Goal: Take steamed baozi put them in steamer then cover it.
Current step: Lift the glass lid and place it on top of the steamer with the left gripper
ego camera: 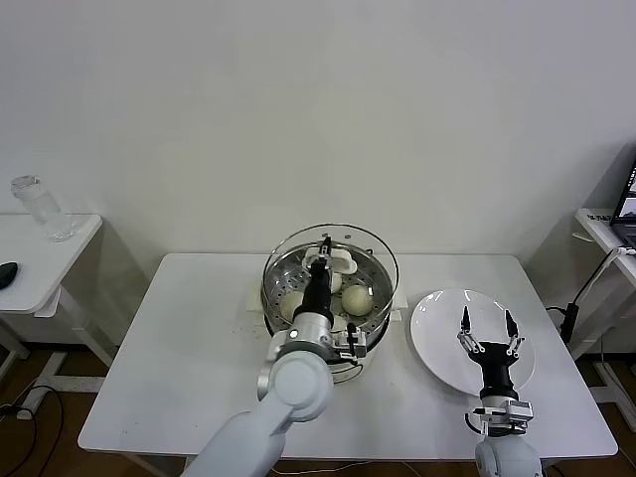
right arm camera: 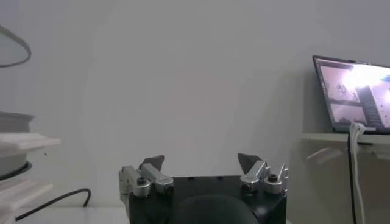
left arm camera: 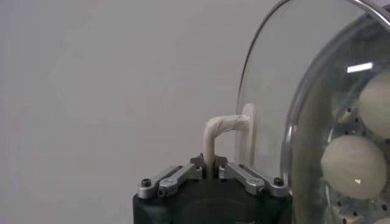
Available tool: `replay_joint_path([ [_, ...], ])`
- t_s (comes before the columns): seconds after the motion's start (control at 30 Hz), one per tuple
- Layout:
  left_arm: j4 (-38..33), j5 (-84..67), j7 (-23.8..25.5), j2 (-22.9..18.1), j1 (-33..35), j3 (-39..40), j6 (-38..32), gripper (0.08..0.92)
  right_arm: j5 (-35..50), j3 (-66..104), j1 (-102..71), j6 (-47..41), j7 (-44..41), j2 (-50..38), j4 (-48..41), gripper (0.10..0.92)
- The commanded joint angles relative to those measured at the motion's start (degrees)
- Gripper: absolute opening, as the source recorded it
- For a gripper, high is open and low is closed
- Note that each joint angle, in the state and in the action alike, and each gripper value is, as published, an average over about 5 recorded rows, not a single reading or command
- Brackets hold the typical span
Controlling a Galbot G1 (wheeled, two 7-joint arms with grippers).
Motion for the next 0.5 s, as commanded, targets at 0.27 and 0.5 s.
replay_joint_path([
  [0.27,3.9,4.4,3.1,-0.6,-0.5,1.9,0.5,0.197,-0.2,0.2,0.4,0.2,-0.2,-0.3,-0.5,0.823],
  [0.5,4.6,5.3,3.0,-1.2,-0.2,1.7,0.2,0.197,-0.3,0.2,0.5,0.4,-0.3,-0.2,-0.6,0.823],
])
